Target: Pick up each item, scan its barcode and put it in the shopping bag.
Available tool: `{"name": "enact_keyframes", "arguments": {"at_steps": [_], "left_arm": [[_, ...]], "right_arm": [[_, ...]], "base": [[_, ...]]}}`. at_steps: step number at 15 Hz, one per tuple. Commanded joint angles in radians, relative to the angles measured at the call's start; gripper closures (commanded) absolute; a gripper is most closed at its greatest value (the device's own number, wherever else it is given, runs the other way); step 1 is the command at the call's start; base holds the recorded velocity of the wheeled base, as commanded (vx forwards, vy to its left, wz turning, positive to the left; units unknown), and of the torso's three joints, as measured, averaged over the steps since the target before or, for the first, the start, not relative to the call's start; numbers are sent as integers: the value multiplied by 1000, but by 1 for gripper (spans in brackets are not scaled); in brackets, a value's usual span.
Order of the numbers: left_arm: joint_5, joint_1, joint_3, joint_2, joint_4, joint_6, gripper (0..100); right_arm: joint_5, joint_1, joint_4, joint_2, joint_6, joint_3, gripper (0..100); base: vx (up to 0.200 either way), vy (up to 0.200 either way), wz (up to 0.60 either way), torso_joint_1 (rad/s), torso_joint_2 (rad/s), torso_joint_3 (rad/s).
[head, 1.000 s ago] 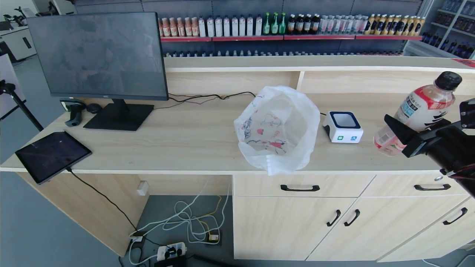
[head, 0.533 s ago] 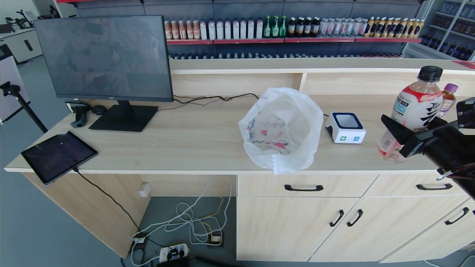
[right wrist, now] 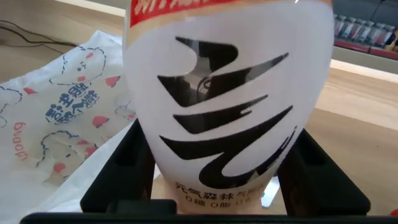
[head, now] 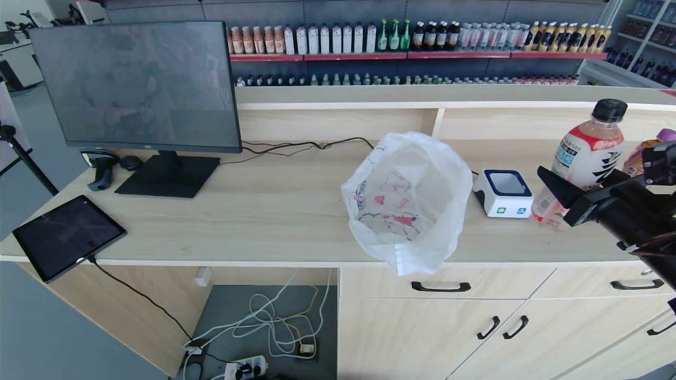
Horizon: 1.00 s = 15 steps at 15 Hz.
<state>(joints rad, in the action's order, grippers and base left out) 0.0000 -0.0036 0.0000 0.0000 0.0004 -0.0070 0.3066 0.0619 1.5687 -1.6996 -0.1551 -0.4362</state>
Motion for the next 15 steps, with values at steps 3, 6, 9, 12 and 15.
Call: {"name": "enact_keyframes", "arguments": {"at_steps": [3, 6, 9, 12, 15], "left_arm": [[0, 1, 0, 0, 0, -2, 0], [0, 1, 0, 0, 0, -2, 0], [0, 1, 0, 0, 0, -2, 0], [0, 1, 0, 0, 0, -2, 0], [0, 1, 0, 0, 0, -2, 0]], "right_arm": [[0, 3, 2, -15, 0, -7, 100], [0, -10, 2, -89, 8, -157, 100], [0, -93, 2, -153, 19, -239, 100], [0, -175, 2, -218, 43, -323, 100], [-1, -284, 2, -279, 62, -406, 100]], "base": [[0, 0, 0, 0, 0, 0], [0, 0, 0, 0, 0, 0], [0, 0, 0, 0, 0, 0], [0, 0, 0, 0, 0, 0], [0, 0, 0, 0, 0, 0]]}}
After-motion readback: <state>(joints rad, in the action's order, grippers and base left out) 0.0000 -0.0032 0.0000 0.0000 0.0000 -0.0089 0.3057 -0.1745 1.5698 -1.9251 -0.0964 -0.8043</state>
